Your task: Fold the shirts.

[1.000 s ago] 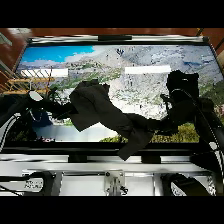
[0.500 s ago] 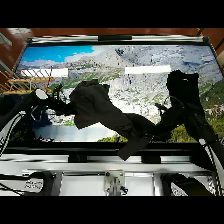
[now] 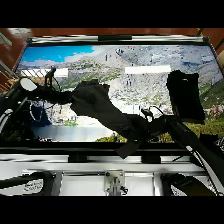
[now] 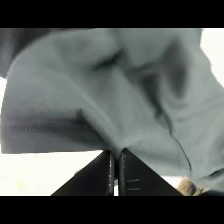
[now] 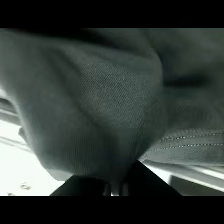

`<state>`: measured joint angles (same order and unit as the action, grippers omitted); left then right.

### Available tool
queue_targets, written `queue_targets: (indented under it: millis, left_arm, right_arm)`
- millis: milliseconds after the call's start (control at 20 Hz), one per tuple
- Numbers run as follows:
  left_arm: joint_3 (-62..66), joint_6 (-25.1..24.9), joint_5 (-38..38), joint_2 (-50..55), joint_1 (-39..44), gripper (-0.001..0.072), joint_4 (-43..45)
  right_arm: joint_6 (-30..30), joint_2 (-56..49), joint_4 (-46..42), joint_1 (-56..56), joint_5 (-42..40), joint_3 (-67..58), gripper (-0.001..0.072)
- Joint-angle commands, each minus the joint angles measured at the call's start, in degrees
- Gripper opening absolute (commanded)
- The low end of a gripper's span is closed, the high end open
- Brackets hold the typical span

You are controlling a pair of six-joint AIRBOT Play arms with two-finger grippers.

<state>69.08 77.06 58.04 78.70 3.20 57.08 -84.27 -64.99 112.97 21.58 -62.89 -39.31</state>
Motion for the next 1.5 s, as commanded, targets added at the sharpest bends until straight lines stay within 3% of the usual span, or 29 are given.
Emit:
queue_targets:
  millis: [0,150,250,400,550,700,900,1050,1100,1250,1450]
  left_arm:
    - [7.80,-3.10,-0.81,-6.67,0.00,0.0039,0.09]
    - [21.68,-4.42,-2.80,-14.08,0.02,0.0039,0.07]
    - [31.89,-4.39,-5.46,-18.75,0.04,0.0039,-0.02]
    - [43.47,-4.37,-10.08,-24.48,0.04,0.0039,-0.20]
    - [47.08,-4.42,-16.04,-29.24,0.04,0.0040,-0.15]
    - [47.06,-4.90,-19.15,-30.71,0.02,0.0039,3.28]
    - [45.51,-4.85,-18.67,-28.20,0.02,0.0039,11.13]
    - [44.26,-4.87,-13.03,-23.89,0.02,0.0039,15.15]
    - [43.50,-4.87,-9.55,-22.12,0.02,0.0039,16.15]
    - [40.54,-4.87,-1.95,-15.93,-0.02,0.0039,20.17]
    - [36.57,-5.03,-1.44,-5.53,0.00,0.0039,21.42]
  right_arm:
    - [-4.02,2.21,-8.76,0.61,-8.26,-7.58,0.0086]
    - [-8.92,9.51,-16.72,0.61,-16.83,-22.69,0.0085]
    - [-9.40,14.82,-17.92,0.63,-16.92,-34.67,0.0086]
    - [-7.17,20.37,-10.36,0.68,-10.93,-50.69,0.0085]
    - [-5.16,22.08,-0.98,0.68,-5.49,-58.47,0.0085]
    - [-2.34,21.81,0.33,0.68,-7.63,-59.36,0.0085]
    - [2.27,17.79,-2.62,0.66,-18.71,-59.36,0.0085]
    - [13.62,11.78,-2.97,0.79,-30.91,-58.73,0.0086]
    - [13.70,10.16,-3.06,1.53,-32.57,-57.00,0.0086]
    - [13.51,6.69,-6.58,3.41,-31.12,-47.45,0.0086]
    - [13.53,-0.92,-16.17,1.22,-18.03,-36.68,0.0086]
